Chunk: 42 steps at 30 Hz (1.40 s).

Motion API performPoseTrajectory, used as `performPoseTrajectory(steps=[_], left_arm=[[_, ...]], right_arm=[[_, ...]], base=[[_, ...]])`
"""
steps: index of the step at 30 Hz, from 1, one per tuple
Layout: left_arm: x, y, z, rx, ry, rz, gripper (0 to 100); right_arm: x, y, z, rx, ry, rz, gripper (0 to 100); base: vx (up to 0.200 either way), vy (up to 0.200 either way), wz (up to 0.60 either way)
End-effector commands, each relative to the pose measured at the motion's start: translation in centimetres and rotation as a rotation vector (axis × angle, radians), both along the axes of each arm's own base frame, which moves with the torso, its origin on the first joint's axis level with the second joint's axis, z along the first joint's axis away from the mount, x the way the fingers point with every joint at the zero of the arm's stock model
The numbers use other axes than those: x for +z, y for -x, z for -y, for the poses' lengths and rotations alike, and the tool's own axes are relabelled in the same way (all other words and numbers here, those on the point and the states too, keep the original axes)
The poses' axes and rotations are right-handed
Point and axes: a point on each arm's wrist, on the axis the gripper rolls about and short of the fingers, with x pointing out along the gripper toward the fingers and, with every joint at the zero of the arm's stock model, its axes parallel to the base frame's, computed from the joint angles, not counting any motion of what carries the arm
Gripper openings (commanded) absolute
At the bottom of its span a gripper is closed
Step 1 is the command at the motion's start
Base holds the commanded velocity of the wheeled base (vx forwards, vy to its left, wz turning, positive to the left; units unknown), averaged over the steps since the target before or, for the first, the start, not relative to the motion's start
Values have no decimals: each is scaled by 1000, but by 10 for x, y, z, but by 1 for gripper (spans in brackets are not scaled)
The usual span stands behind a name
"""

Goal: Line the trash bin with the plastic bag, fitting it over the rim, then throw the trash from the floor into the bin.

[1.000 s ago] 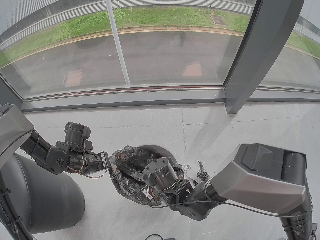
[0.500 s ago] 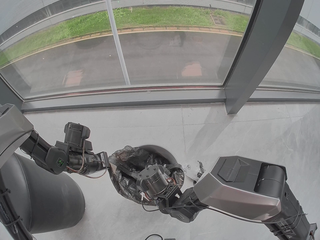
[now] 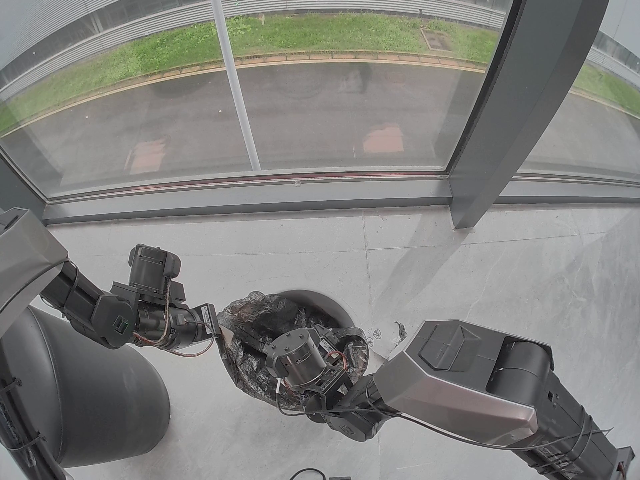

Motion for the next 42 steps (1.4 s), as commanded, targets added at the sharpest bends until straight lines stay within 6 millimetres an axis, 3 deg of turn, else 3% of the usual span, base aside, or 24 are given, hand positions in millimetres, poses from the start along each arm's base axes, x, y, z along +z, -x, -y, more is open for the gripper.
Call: performPoseTrajectory(steps=[1, 6, 18, 35, 42], left_arm=[[0, -1, 0, 1, 0, -1, 0], [1, -2, 0, 1, 1, 5, 0], [1, -2, 0, 2, 5, 18, 0], [-3, -8, -3, 11, 19, 37, 0], [-10, -14, -7, 15, 30, 54, 0]], right_arm=[[-1, -4, -1, -15, -7, 11, 100], [12, -11, 2, -51, -29, 42, 100], [73, -28, 21, -130, -112, 125, 100], [108, -41, 43, -195, -160, 174, 100], [107, -49, 46, -208, -189, 202, 100]], base=[[0, 0, 0], [0, 0, 0], [0, 0, 0], [0, 0, 0], [0, 0, 0]])
